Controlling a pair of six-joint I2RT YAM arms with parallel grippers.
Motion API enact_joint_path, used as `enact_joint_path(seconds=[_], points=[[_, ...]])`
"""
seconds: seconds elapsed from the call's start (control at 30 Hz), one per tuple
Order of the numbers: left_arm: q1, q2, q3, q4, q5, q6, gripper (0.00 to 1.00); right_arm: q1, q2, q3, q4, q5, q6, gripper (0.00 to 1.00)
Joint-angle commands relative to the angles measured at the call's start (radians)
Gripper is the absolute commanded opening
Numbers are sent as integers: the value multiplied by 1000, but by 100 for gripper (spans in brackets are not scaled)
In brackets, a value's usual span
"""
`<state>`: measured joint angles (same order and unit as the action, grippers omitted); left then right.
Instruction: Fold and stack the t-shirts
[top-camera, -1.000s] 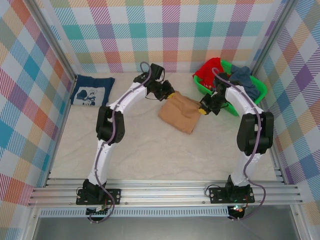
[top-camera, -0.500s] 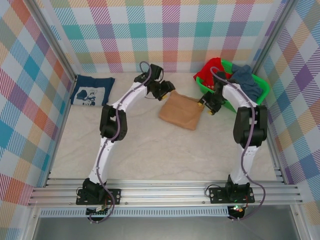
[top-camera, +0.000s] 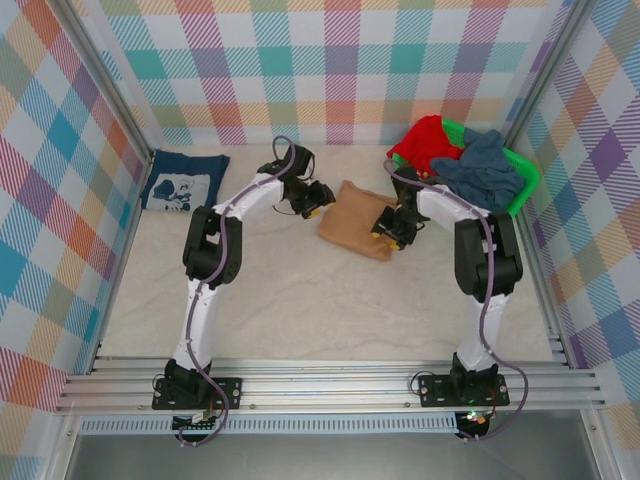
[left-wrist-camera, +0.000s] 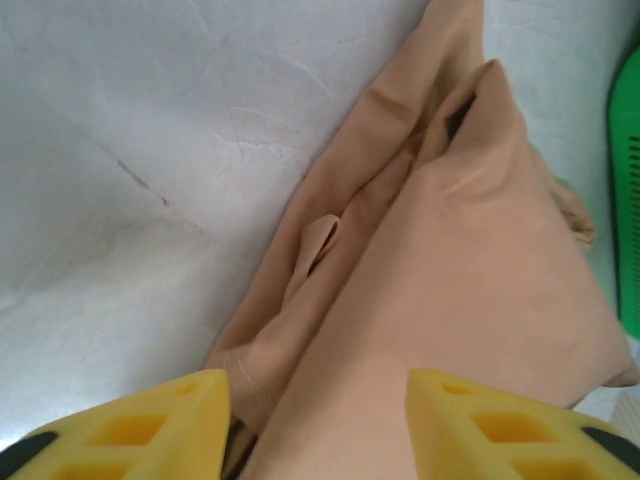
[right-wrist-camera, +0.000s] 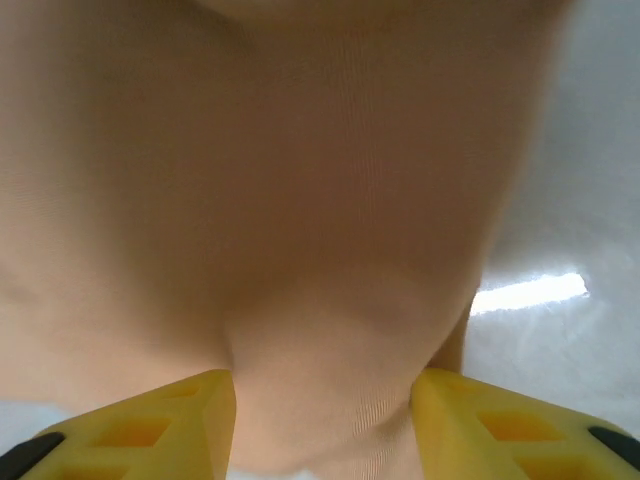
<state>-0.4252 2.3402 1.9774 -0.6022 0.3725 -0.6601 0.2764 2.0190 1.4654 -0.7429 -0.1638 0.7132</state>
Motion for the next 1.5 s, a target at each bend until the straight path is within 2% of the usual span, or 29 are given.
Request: enact_joint_path(seconds=[0.0,0.13,0.3,0.47,0.57,0.63,0.7,0.8,0.87,0.97,1.03,1.13,1.23,1.33,1.47], points=[[-13,22,-13,-45,-13,42,37,-4,37,57,-42,14,-63,42],[-23,-51,-166,21,-22,27,22,29,49,57,-67,9,-115,30],[-42,-203,-411,93,-39,21,9,87,-8,-38,-70,3,-161,26],[-75,-397,-685,86,-50,3,6,146,-102,-172,-103,-35,-197,24],[-132,-557,-874,63,-39,-17,6,208,-206,-299,-116,-71,-206,25],[-167,-666,-996,56,-26,-54,8,250,-292,-379,-119,-113,-192,32],[-178,-767,-1052,31,-37,-81,18,264,-378,-422,-122,-154,-169,39],[-177,-904,-1027,-51,-113,-78,40,250,-488,-415,-157,-145,-142,47],[-165,-953,-991,-68,-143,-65,46,212,-528,-400,-157,-150,-129,48],[-124,-932,-966,-4,-93,-42,49,127,-539,-400,-79,-212,-130,48],[-107,-869,-940,35,-58,-12,49,95,-484,-373,-42,-250,-183,48],[-98,-792,-897,52,-80,-2,49,89,-382,-315,-50,-265,-250,46],[-73,-733,-900,113,-95,-52,49,89,-308,-282,-68,-308,-240,44],[-66,-673,-884,159,-106,-65,48,89,-343,-303,-77,-254,-201,45],[-71,-617,-800,138,-144,-40,44,87,-388,-276,-178,-175,-139,47]])
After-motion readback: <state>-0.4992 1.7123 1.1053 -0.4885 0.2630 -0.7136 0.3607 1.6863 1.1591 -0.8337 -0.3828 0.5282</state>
